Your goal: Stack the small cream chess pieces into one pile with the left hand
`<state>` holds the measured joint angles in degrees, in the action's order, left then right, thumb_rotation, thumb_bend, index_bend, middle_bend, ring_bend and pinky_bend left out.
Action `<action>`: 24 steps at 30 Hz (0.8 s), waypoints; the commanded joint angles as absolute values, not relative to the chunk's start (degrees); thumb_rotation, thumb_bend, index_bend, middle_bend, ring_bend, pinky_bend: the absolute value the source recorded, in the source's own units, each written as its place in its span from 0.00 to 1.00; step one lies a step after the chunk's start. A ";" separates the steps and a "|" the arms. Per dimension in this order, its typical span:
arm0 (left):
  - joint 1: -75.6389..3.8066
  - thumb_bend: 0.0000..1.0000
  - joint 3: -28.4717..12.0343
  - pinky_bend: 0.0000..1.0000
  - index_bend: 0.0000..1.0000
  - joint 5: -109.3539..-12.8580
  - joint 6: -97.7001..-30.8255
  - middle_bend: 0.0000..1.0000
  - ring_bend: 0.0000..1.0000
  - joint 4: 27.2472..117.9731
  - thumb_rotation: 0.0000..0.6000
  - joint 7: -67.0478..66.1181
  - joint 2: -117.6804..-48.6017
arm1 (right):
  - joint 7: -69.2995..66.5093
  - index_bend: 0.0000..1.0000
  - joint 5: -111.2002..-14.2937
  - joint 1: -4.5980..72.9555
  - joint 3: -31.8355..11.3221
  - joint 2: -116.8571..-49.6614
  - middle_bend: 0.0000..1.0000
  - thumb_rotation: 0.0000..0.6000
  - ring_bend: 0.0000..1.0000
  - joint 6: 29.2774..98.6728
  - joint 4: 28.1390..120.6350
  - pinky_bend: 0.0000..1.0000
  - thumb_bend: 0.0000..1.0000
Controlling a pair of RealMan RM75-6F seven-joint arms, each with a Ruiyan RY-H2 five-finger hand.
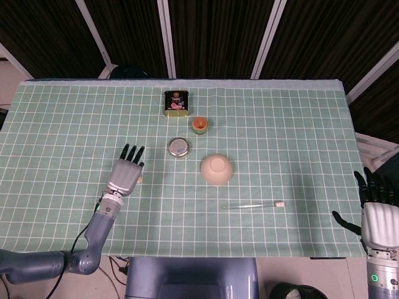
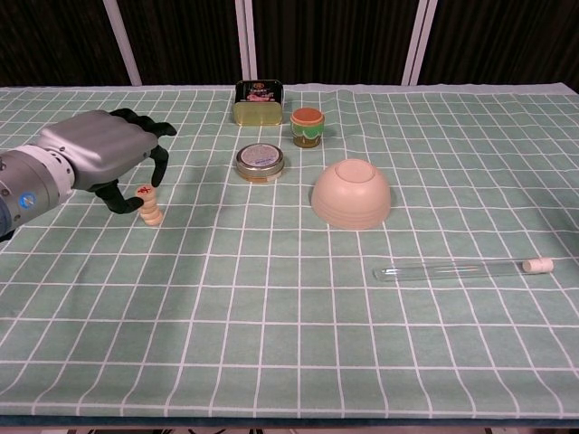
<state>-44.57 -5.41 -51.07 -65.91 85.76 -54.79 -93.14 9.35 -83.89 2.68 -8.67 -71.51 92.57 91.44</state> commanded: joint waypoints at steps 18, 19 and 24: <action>-34.82 0.33 -4.75 0.00 0.19 -65.57 -83.30 0.00 0.00 103.12 1.00 -43.70 -78.14 | 9.36 0.09 -84.92 2.80 -8.56 -71.63 0.01 1.00 0.00 93.10 90.87 0.00 0.23; -33.44 0.33 -4.39 0.00 0.17 -66.92 -84.75 0.00 0.00 103.87 1.00 -41.55 -76.74 | 9.25 0.09 -85.16 2.84 -8.49 -71.59 0.01 1.00 0.00 93.12 90.79 0.00 0.23; -27.20 0.32 -2.36 0.00 0.11 -72.04 -89.04 0.00 0.00 105.35 1.00 -29.45 -69.87 | 8.69 0.09 -86.75 3.12 -7.89 -71.32 0.01 1.00 0.00 93.06 90.23 0.00 0.23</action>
